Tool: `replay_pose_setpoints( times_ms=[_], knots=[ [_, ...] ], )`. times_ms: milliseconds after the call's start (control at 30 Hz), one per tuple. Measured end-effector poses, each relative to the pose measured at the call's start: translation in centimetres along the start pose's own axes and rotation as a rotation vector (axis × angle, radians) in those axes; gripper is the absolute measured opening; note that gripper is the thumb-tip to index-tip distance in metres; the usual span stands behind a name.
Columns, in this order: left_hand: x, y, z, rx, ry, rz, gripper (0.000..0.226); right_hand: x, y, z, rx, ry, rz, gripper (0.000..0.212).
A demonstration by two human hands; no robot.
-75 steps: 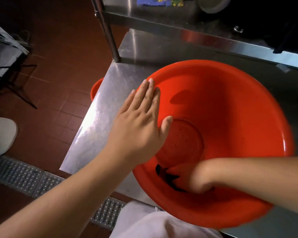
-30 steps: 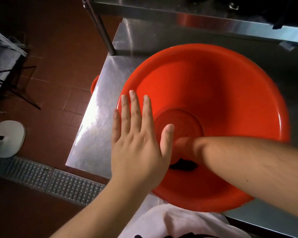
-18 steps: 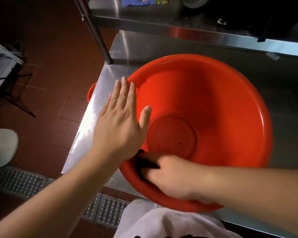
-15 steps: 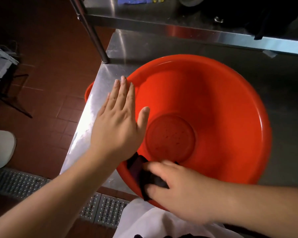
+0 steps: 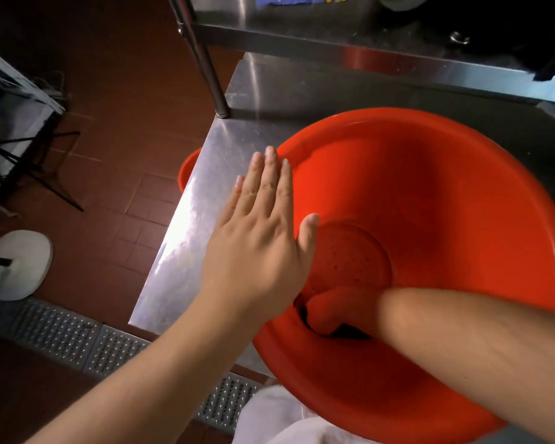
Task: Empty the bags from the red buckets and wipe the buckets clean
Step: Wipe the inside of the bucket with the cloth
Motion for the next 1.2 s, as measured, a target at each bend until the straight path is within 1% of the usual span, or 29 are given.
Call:
replay_pose_setpoints(
  times_ms=[100, 200, 267, 333, 400, 467, 500, 567, 633, 667, 733, 767, 833, 867, 900, 967, 1067, 1200],
  knots=[
    [-0.1, 0.1, 0.1, -0.001, -0.016, 0.014, 0.070, 0.4, 0.4, 0.0, 0.016, -0.066, 0.039, 0.035],
    [-0.1, 0.1, 0.0, -0.008, -0.026, 0.000, 0.071, -0.5, 2.2, -0.6, 0.055, -0.121, 0.097, 0.037],
    [0.0, -0.1, 0.0, -0.016, -0.017, -0.007, 0.070, -1.2, 4.7, -1.2, 0.113, -0.201, 0.166, 0.031],
    [0.1, -0.1, -0.1, -0.026, -0.010, -0.017, 0.070, -1.9, 8.3, -1.2, 0.193, -0.216, 0.258, 0.035],
    [0.1, -0.2, -0.2, -0.021, -0.018, -0.017, 0.070, -2.6, 12.4, -0.9, 0.297, -0.330, 0.334, 0.036],
    [0.2, -0.1, -0.2, -0.021, -0.026, -0.015, 0.070, -3.0, 16.1, 0.1, 0.352, -0.336, 0.367, 0.040],
    [0.2, -0.1, -0.2, -0.025, -0.024, -0.014, 0.070, -3.2, 17.5, 0.8, 0.343, -0.305, 0.351, 0.042],
    [0.2, -0.2, 0.0, -0.030, -0.023, -0.014, 0.069, -3.0, 19.0, 2.2, 0.292, -0.239, 0.250, 0.043],
    [0.2, -0.2, 0.1, -0.030, -0.032, -0.011, 0.069, -2.7, 18.5, 3.1, 0.257, -0.112, 0.170, 0.043],
    [0.2, -0.2, 0.0, -0.028, -0.036, -0.005, 0.068, -2.5, 17.3, 3.4, 0.250, -0.016, 0.141, 0.046],
    [0.3, -0.2, 0.0, -0.034, -0.039, -0.006, 0.068, -2.4, 13.6, 3.6, 0.204, 0.176, 0.010, 0.054],
    [0.3, -0.2, 0.0, -0.037, -0.041, -0.009, 0.069, -2.3, 11.4, 3.5, 0.178, 0.226, -0.050, 0.055],
    [0.3, -0.3, -0.1, -0.038, -0.042, -0.018, 0.069, -2.2, 6.7, 3.3, 0.137, 0.264, -0.153, 0.047],
    [0.3, -0.3, -0.1, -0.035, -0.045, -0.028, 0.069, -2.0, 4.6, 3.2, 0.114, 0.290, -0.170, 0.039],
    [0.3, -0.3, -0.2, -0.032, -0.049, -0.036, 0.070, -1.8, 3.0, 3.0, 0.092, 0.284, -0.158, 0.036],
    [0.5, -0.3, -0.4, -0.034, -0.046, -0.042, 0.069, -1.5, 0.8, 2.7, 0.028, 0.231, -0.105, 0.038],
    [0.5, -0.6, -0.5, -0.079, -0.038, -0.043, 0.069, -1.8, -1.2, 2.4, -0.050, 0.117, -0.087, 0.040],
    [0.5, -1.5, -0.5, -0.118, -0.026, -0.053, 0.070, -2.1, -1.9, 2.4, -0.086, -0.017, -0.063, 0.041]
  ],
)
Point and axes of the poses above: each hand's wrist, its own y-axis away from the middle knuckle, its own x-axis out of the back of the hand, z = x × y, the point moved 1 cm from there along -y, towards the middle knuckle, and after that the axes turned 1 degree about z, right-handed, at the moved point
